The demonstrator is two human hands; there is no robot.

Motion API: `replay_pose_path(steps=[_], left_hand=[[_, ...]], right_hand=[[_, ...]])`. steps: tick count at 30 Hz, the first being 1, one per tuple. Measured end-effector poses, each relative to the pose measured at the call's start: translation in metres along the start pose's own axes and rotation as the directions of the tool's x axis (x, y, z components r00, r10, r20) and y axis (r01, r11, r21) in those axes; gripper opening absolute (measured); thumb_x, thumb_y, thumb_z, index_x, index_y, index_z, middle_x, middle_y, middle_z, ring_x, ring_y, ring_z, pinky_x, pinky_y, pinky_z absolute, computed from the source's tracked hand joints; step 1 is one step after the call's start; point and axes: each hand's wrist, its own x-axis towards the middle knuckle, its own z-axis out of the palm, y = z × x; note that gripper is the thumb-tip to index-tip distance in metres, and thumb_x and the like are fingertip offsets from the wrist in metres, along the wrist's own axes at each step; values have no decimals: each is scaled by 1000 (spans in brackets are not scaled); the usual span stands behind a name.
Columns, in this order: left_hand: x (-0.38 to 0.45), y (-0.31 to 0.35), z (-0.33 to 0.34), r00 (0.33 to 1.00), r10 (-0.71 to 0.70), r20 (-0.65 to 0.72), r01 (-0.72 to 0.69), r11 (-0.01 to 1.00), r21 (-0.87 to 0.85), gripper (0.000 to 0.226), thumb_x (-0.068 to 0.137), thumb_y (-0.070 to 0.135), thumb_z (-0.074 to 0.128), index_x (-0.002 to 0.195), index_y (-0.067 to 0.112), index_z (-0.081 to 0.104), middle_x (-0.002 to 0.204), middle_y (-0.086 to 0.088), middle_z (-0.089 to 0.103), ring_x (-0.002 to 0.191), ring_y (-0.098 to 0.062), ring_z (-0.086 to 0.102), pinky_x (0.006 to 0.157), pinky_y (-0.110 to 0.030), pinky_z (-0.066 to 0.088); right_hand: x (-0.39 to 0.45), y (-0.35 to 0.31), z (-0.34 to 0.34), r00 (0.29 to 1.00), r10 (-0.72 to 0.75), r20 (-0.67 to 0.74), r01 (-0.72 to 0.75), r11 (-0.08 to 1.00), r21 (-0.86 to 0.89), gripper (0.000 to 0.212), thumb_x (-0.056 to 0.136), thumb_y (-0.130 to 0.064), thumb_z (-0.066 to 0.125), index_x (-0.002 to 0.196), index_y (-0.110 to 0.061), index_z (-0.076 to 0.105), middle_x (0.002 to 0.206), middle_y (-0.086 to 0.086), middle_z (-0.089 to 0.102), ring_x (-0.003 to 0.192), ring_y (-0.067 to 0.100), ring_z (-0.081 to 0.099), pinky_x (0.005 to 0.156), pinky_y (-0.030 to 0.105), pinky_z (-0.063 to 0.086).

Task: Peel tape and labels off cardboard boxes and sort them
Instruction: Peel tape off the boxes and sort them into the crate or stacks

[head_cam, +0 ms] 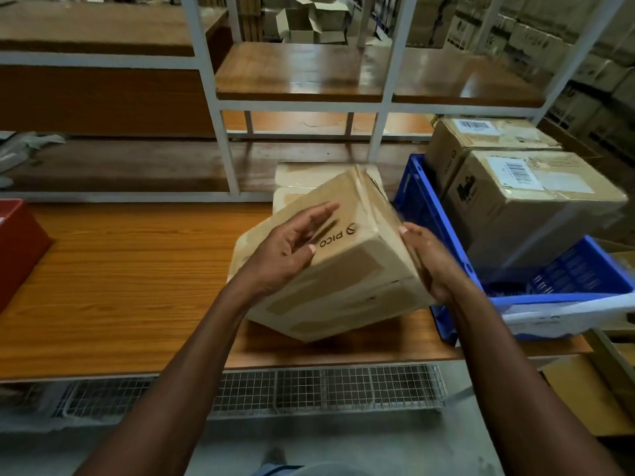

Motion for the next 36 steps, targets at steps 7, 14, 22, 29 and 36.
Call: replay_pose_path(steps=[7,14,22,29,36], left_hand=[[21,-41,7,954,-215,-209,299,717,629,67,89,72,58,149,47,44,161,15,35,148,-21,27,114,-54,22],[35,-52,25,961,-225,-161,268,615,741,69,90,71,56,153,46,40,164,13,32,149,-21,24,112,-54,20],[33,-49,25,961,-243,-134,263,641,721,66,93,66,57,153,44,40,165,11,31,151,-20,21,115,-51,16],[2,-55,14,861,-148,-486,468,605,645,46,96,52,60,141,40,56,158,3,38,143,-25,32,113,-52,22],[-34,-78,-7,825,-341,-450,428,898,104,61,100,51,60,153,55,30,156,8,44,130,-16,53,97,-44,52]], right_hand=[[7,48,6,987,157,-19,-157,987,-40,32,98,-55,54,119,-36,69,127,-3,69,122,23,59,107,54,44],[2,11,-8,991,-111,-79,105,991,-84,38,102,-39,62,138,-29,59,124,-5,66,102,11,67,69,21,56],[6,8,47,936,-335,107,279,521,-807,56,84,-68,69,135,-46,57,160,-9,38,151,31,25,114,65,26],[13,-6,36,924,-368,103,293,510,-809,59,78,-72,74,127,-41,63,149,-6,52,137,29,47,107,58,36],[16,-4,22,933,-325,154,316,537,-782,57,84,-65,72,133,-41,57,152,-11,49,141,21,45,113,62,37]])
